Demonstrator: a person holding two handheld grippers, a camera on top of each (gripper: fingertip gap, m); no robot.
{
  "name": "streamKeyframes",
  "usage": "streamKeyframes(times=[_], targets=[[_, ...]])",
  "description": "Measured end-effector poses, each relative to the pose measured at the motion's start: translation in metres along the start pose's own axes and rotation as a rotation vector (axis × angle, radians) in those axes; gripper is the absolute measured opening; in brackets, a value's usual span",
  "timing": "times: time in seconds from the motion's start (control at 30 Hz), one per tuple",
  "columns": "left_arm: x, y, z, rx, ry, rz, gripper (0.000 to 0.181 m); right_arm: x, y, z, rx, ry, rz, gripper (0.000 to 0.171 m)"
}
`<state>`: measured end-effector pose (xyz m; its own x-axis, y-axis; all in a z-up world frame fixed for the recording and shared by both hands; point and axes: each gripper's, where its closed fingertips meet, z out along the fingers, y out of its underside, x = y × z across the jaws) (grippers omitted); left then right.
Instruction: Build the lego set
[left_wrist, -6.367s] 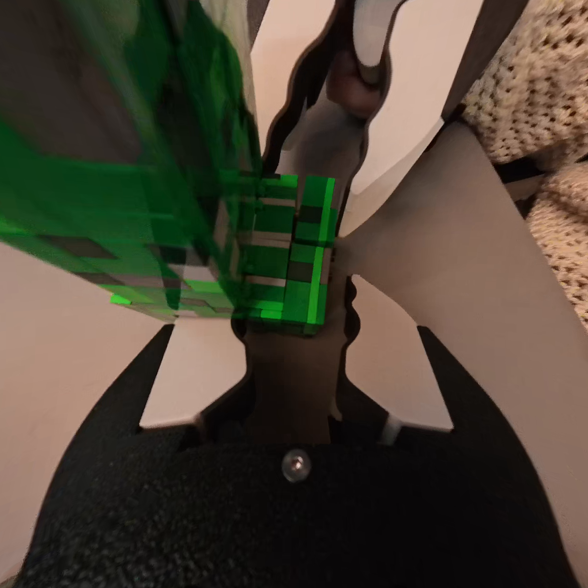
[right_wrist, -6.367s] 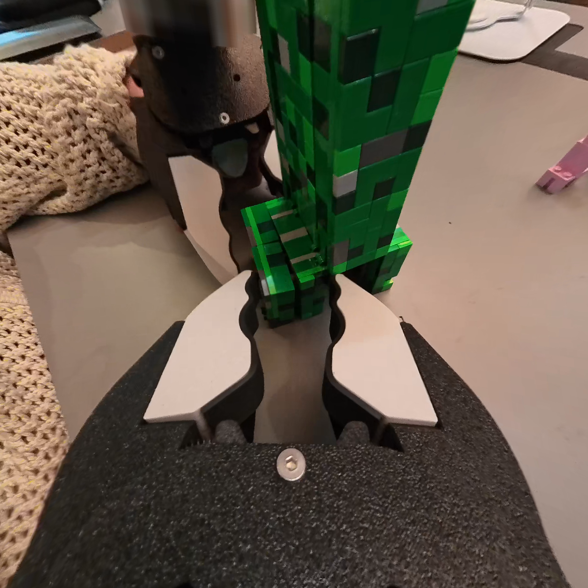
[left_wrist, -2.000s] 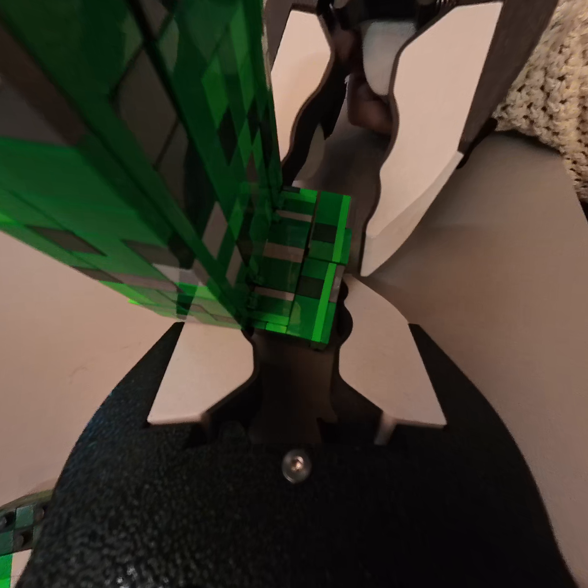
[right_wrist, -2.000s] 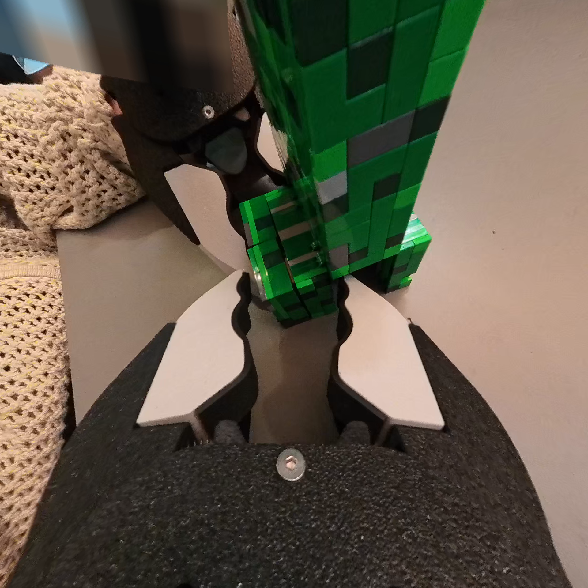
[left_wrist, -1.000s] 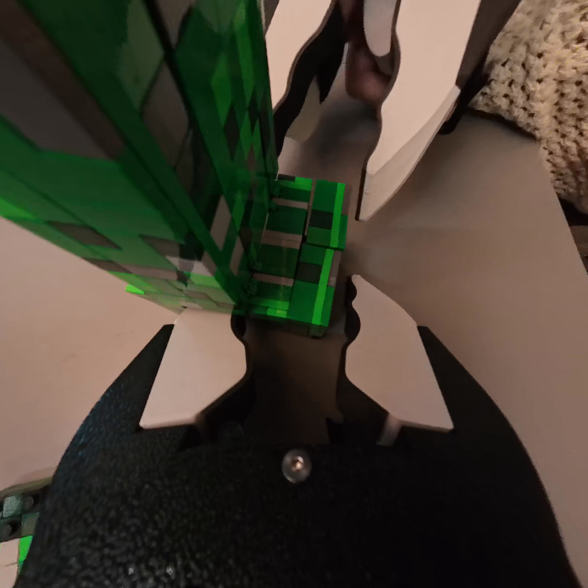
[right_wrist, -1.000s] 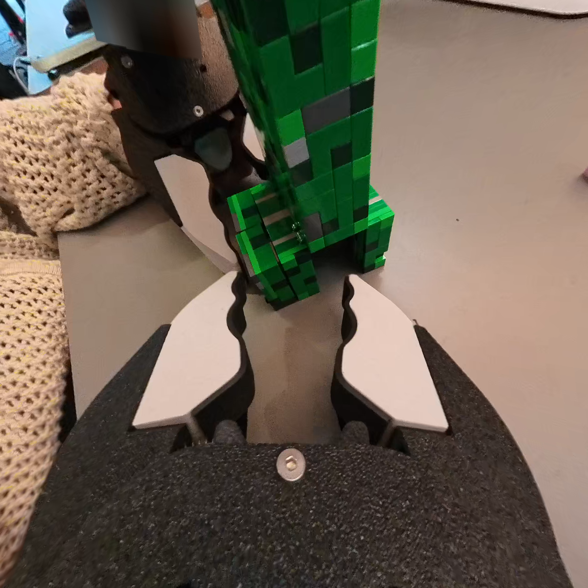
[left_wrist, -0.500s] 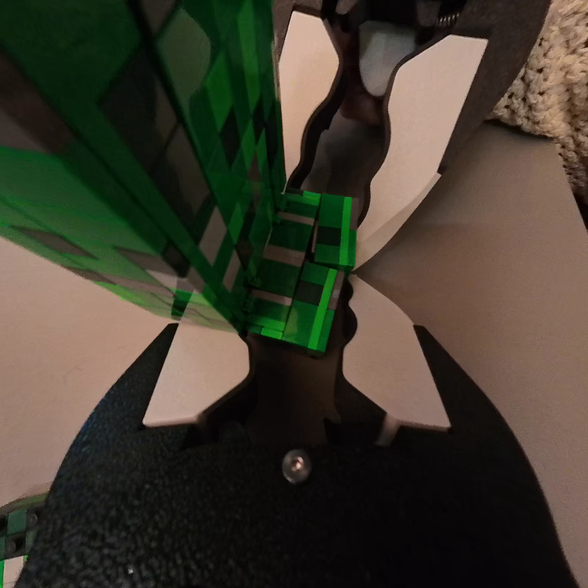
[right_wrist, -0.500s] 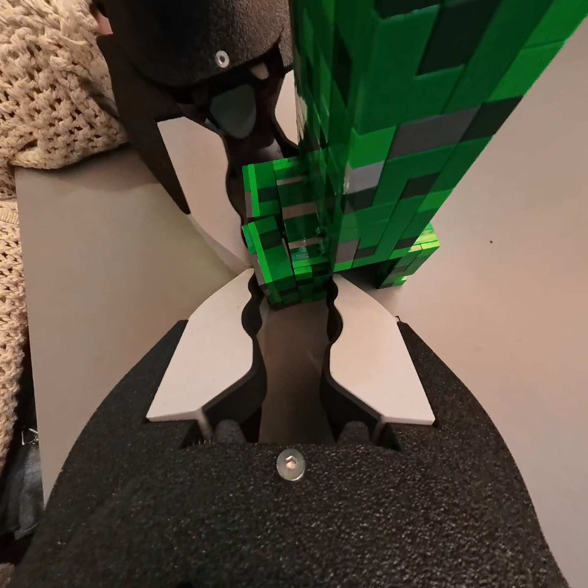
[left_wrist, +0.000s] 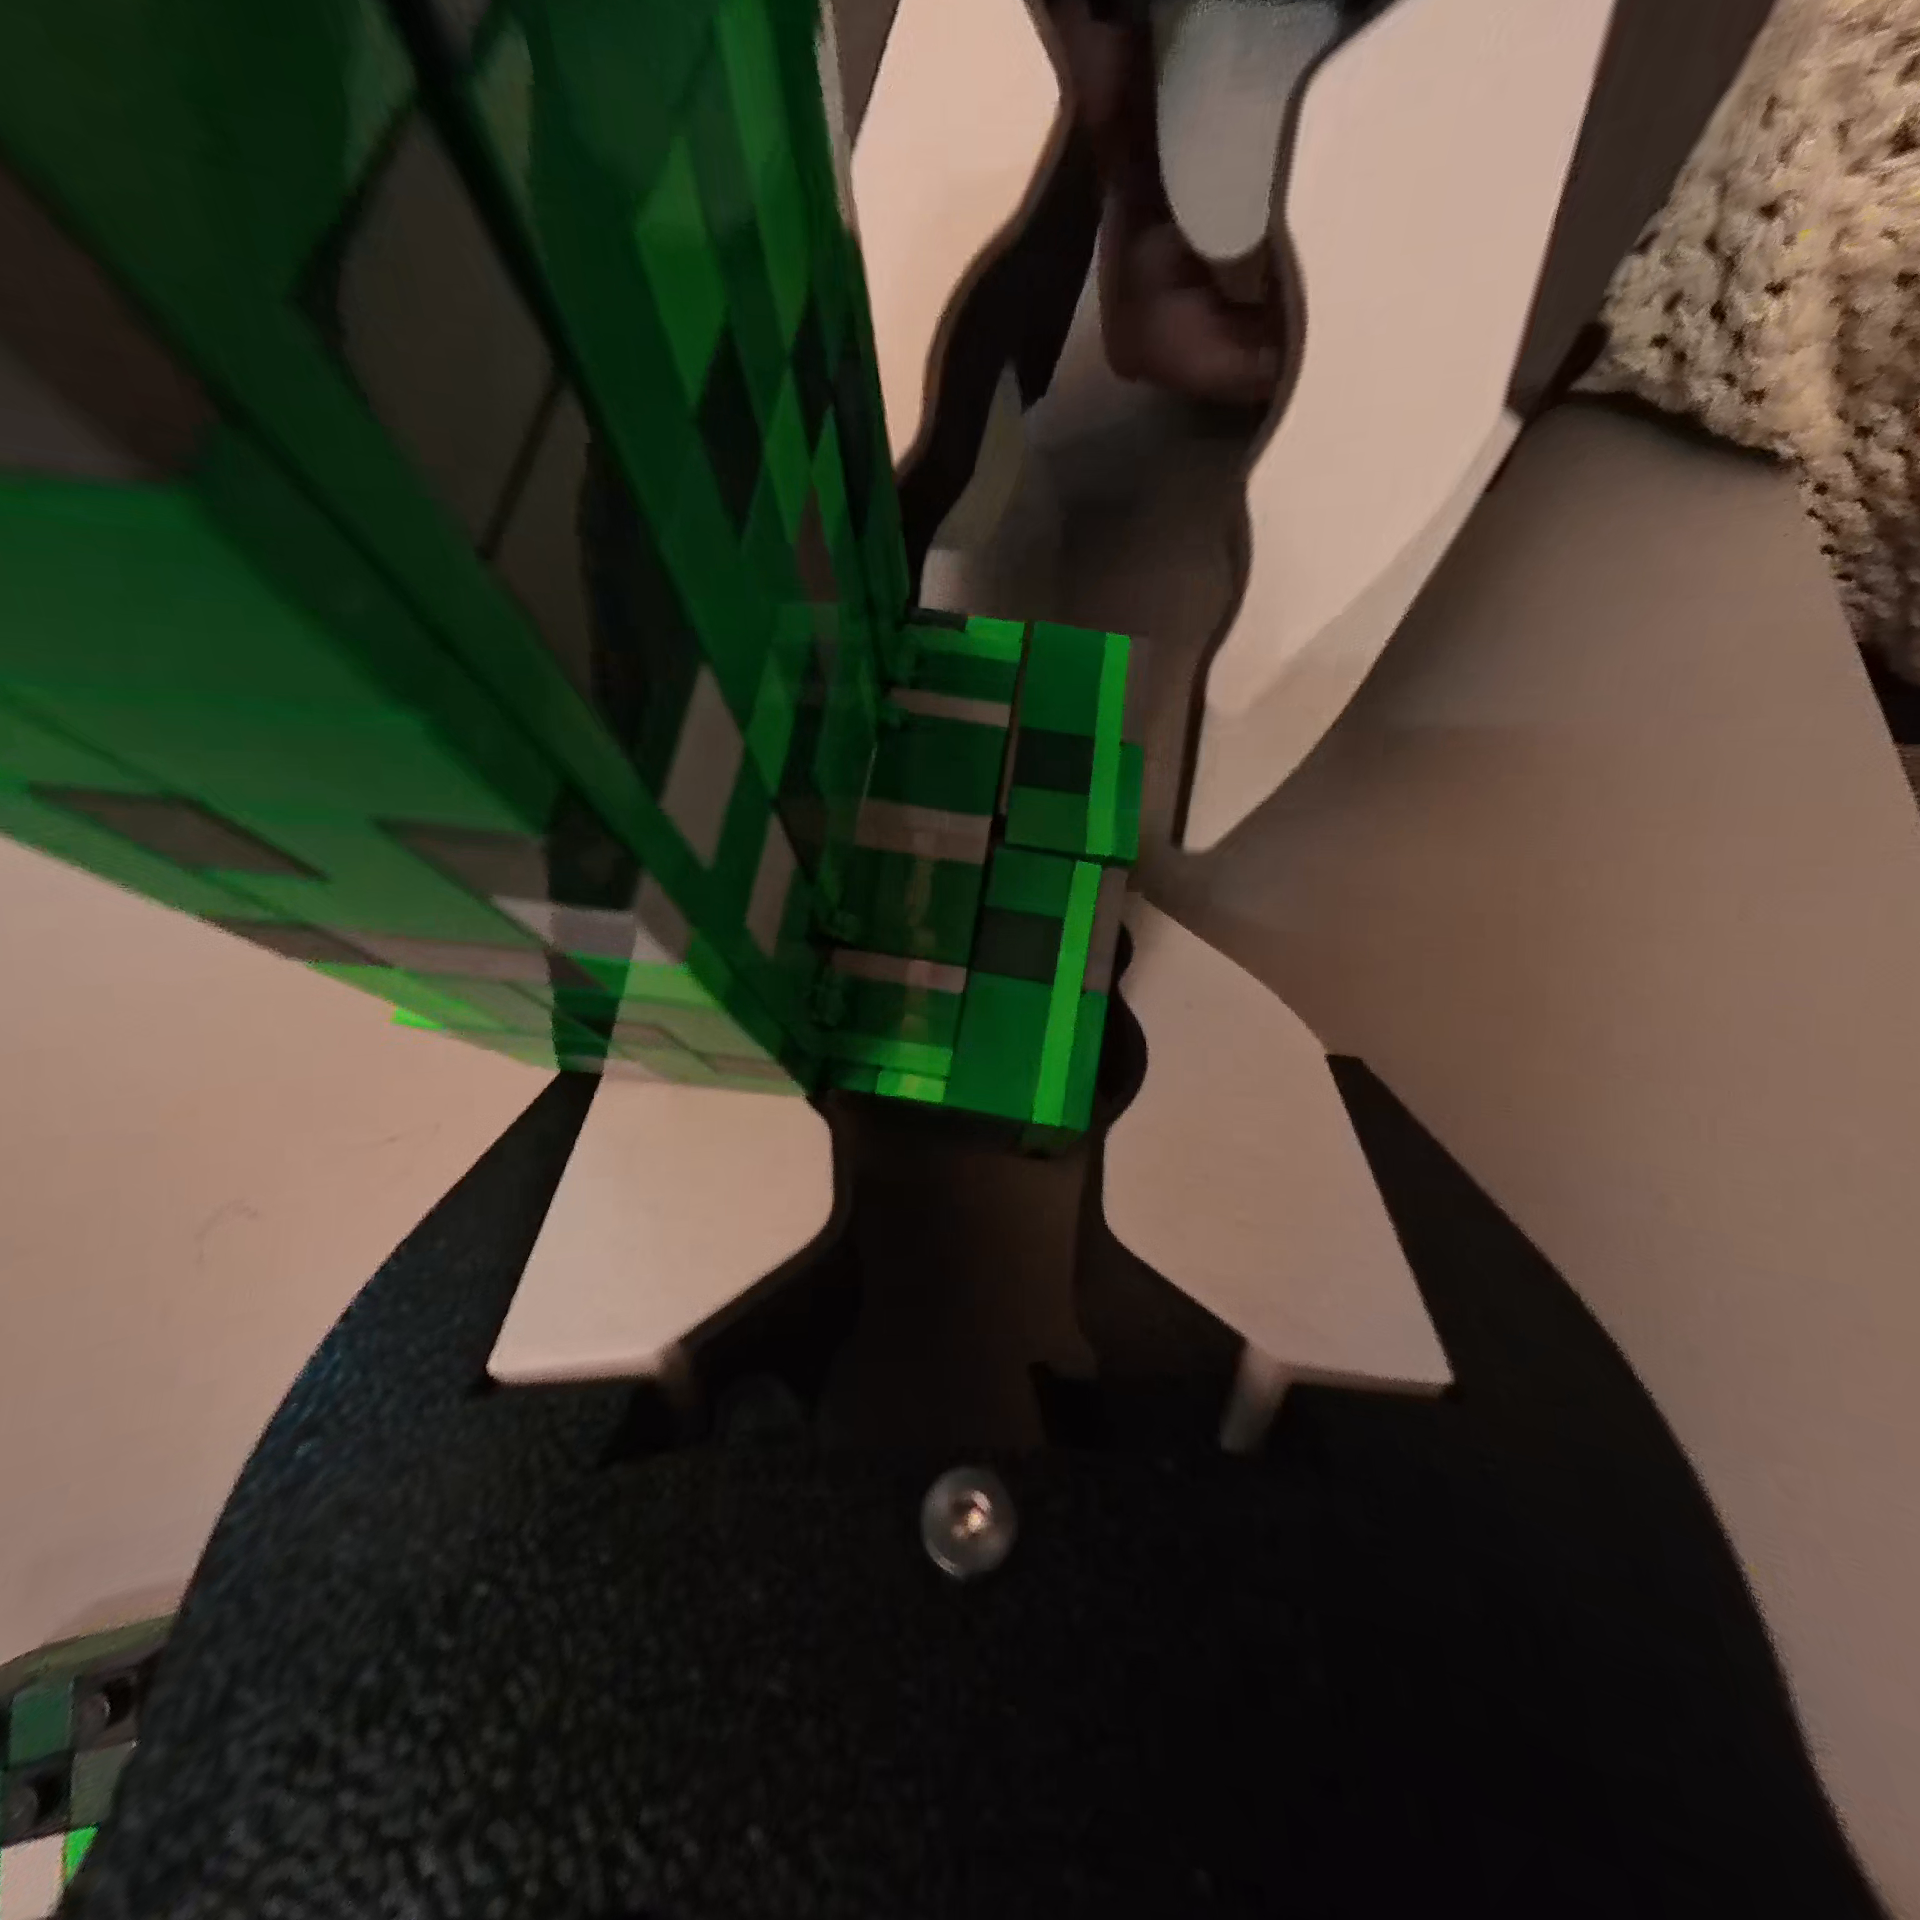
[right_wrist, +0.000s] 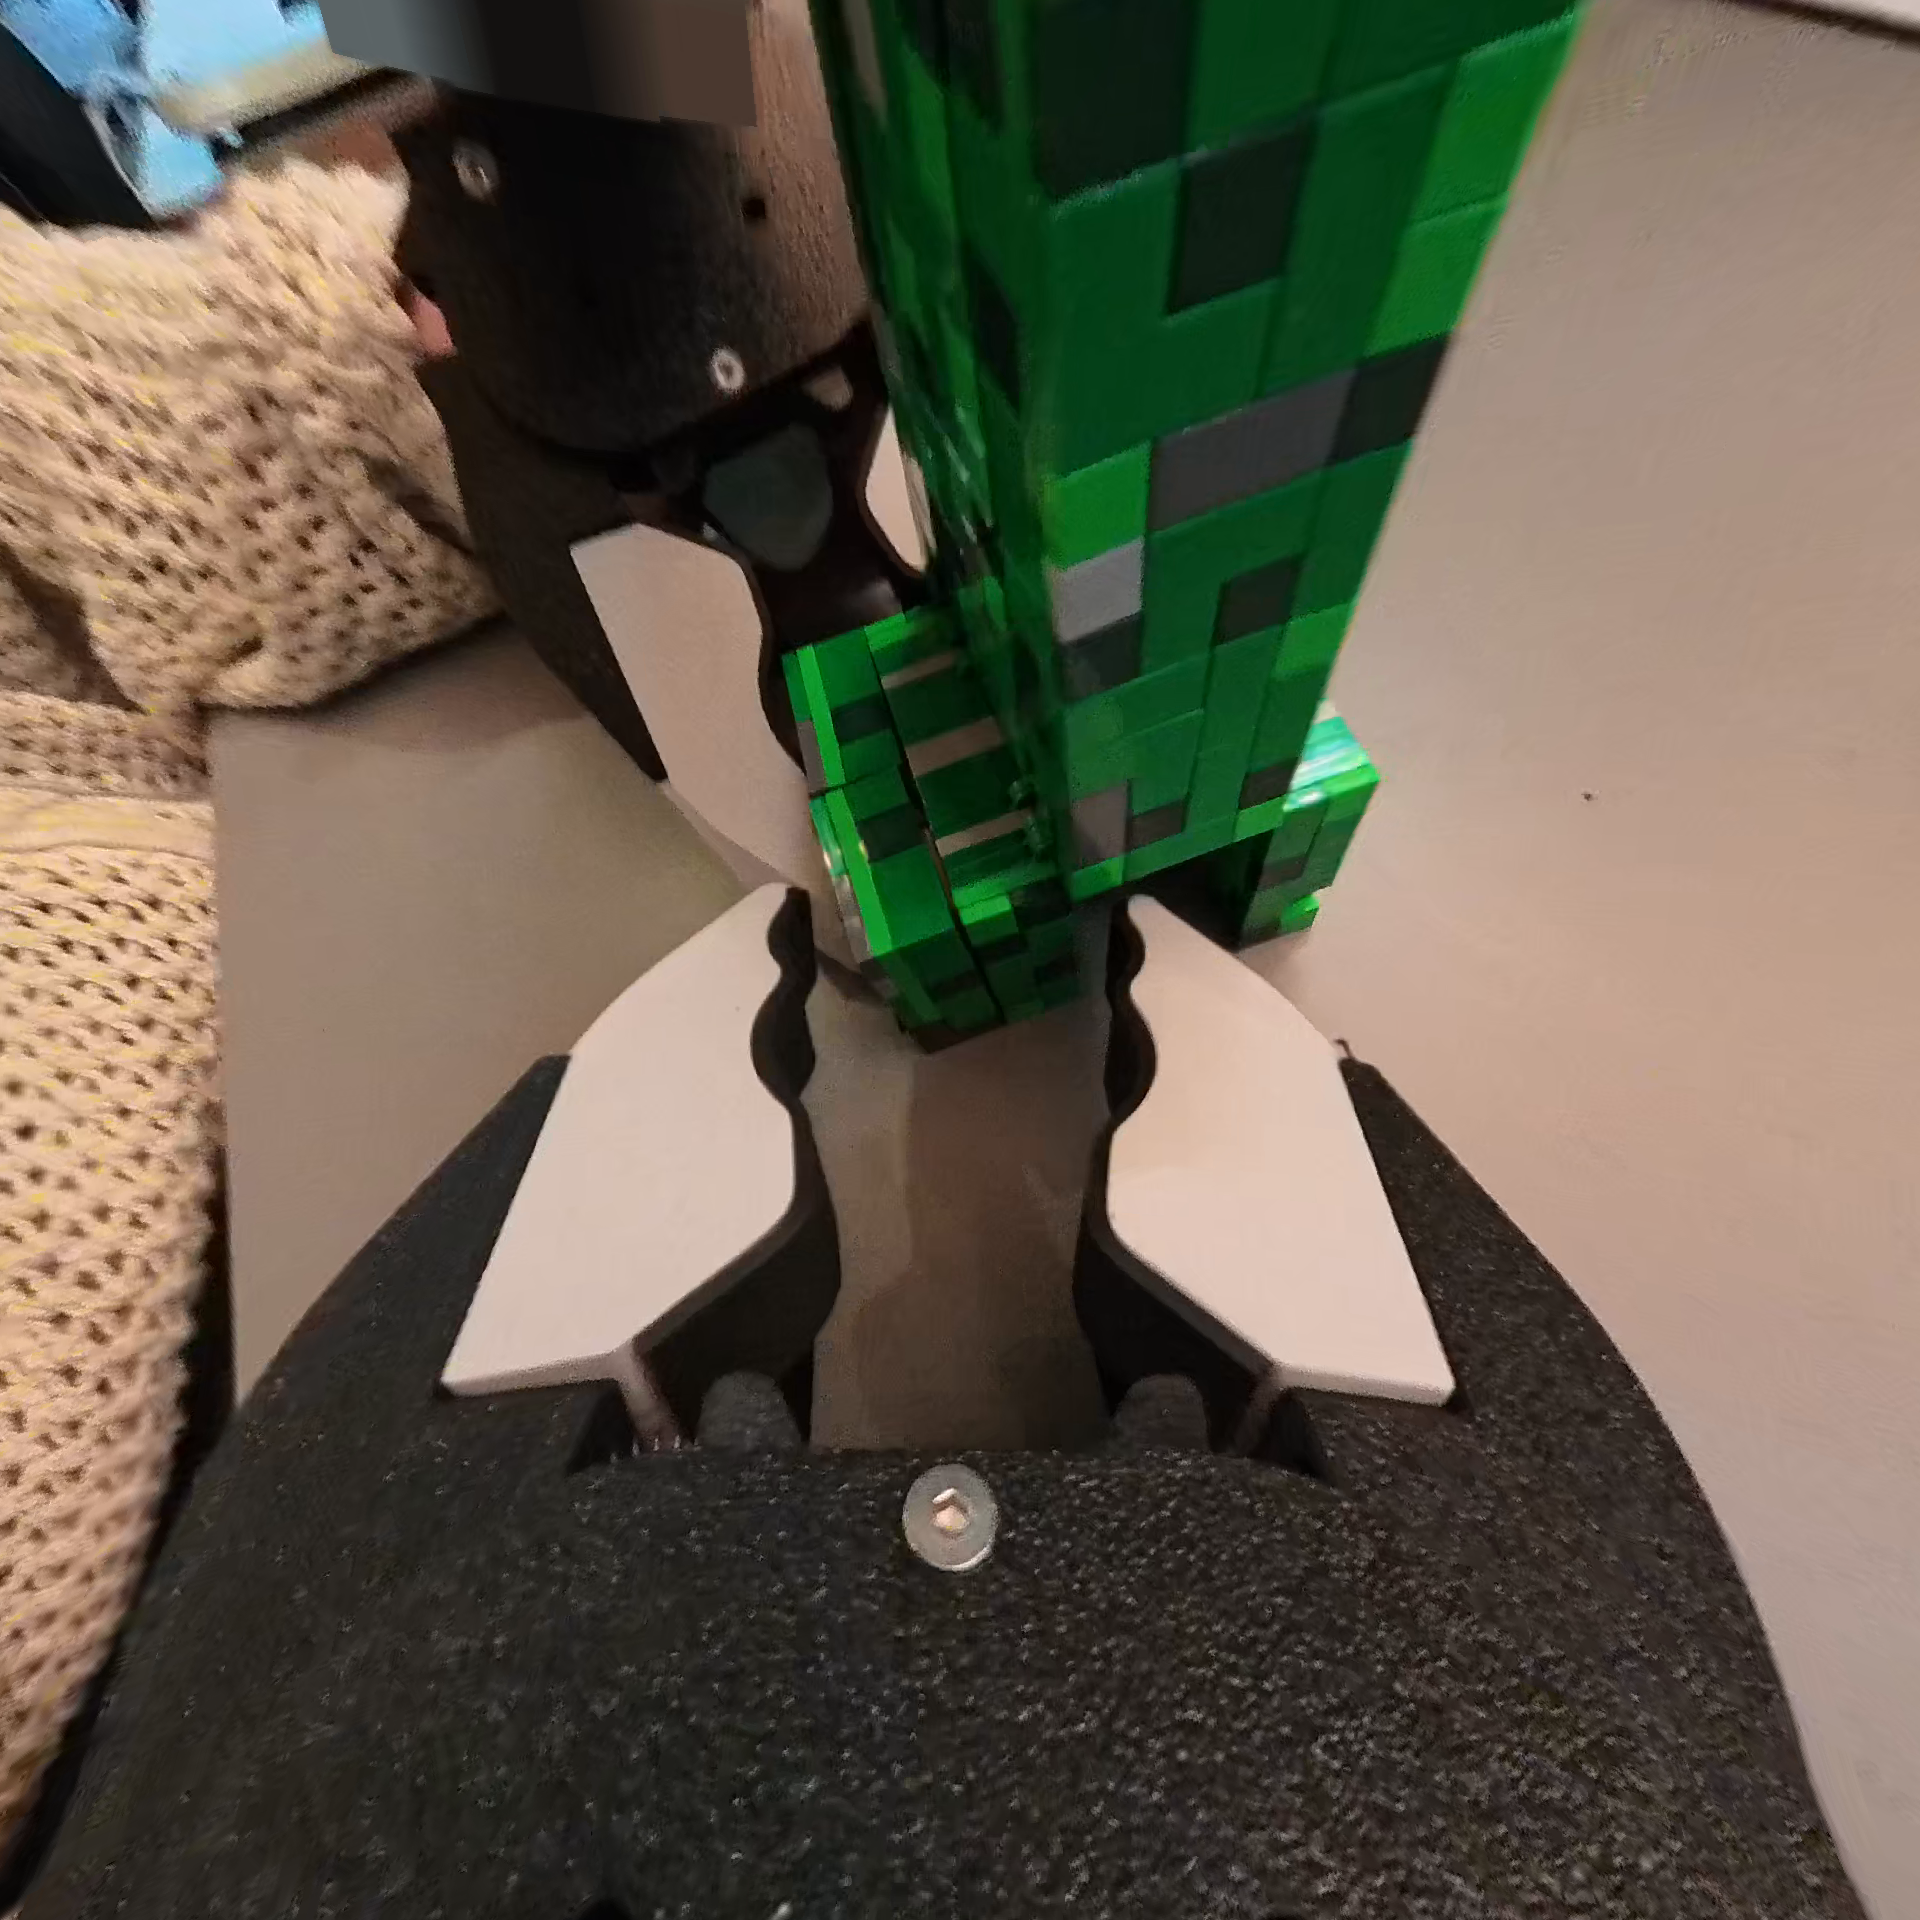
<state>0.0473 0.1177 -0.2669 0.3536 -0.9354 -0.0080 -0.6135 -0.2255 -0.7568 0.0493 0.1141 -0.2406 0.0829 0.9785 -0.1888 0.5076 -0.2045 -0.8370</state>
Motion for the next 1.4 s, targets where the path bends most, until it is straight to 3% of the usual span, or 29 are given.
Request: streamKeyframes(times=[0.1, 0.23, 0.67, 1.07, 1.4], targets=[[0.000, 0.000, 0.000, 0.000, -0.003, 0.006, 0.046, 0.001, -0.008, -0.006, 0.070, -0.026, 0.036, 0.046], [0.001, 0.000, 0.000, 0.000, -0.001, 0.007, 0.046, -0.005, -0.001, 0.004, -0.008, -0.030, -0.007, 0.050], [0.004, 0.000, 0.000, -0.001, 0.018, 0.014, 0.045, -0.005, -0.005, 0.011, -0.006, 0.000, -0.051, 0.043], [0.004, 0.000, 0.001, 0.000, 0.017, 0.021, 0.046, -0.005, -0.004, 0.010, -0.010, 0.010, -0.059, 0.044], [0.005, 0.000, 0.001, 0.000, 0.018, 0.021, 0.046, -0.009, 0.001, 0.006, -0.014, 0.051, -0.105, 0.056]])
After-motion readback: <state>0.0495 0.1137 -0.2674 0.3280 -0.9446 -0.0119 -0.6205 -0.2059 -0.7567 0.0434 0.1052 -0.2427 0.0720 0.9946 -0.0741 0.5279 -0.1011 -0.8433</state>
